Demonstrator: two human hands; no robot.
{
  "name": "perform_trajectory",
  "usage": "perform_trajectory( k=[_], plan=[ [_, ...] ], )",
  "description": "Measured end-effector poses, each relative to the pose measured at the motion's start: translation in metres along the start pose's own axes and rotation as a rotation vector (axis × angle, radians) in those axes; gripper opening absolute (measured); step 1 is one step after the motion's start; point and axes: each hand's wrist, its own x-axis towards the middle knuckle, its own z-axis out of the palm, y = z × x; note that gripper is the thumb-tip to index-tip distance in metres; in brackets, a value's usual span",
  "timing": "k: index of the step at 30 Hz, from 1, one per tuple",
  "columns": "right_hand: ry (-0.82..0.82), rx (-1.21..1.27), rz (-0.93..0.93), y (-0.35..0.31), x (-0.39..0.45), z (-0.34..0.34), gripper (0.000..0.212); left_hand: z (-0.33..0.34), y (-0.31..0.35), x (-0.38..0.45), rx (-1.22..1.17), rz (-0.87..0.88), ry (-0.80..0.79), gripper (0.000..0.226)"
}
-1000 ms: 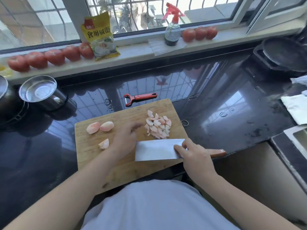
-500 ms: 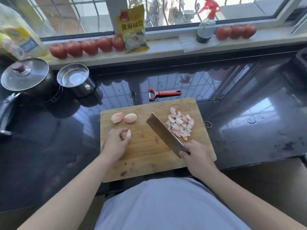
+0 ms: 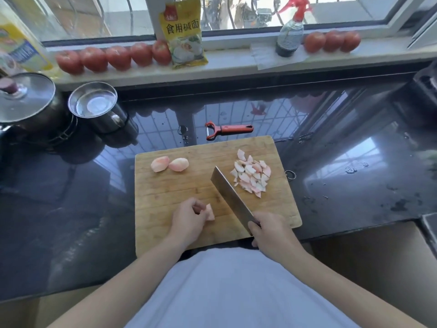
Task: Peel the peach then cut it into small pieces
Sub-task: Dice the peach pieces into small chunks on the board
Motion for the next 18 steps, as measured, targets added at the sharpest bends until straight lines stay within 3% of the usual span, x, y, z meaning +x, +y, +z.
perform_trajectory(
  k=[7,10,15,18],
  plan=[
    [-0.004,-0.049,-0.003,-0.003,0.002,-0.001,0.028,-0.012,0.006,0.003,-0.035,0.009,0.151,0.015],
    [-0.008,-0.067,0.001,0.0,0.002,0.0,0.028,-0.021,0.002,0.004,-0.051,-0.016,0.255,0.032],
    [0.011,-0.11,-0.04,0.0,0.002,-0.003,0.027,-0.007,-0.003,0.001,-0.039,-0.118,0.033,0.012],
    [0.023,-0.135,-0.062,-0.002,0.0,-0.002,0.027,-0.011,0.008,0.002,-0.127,-0.192,0.169,0.019]
  ],
)
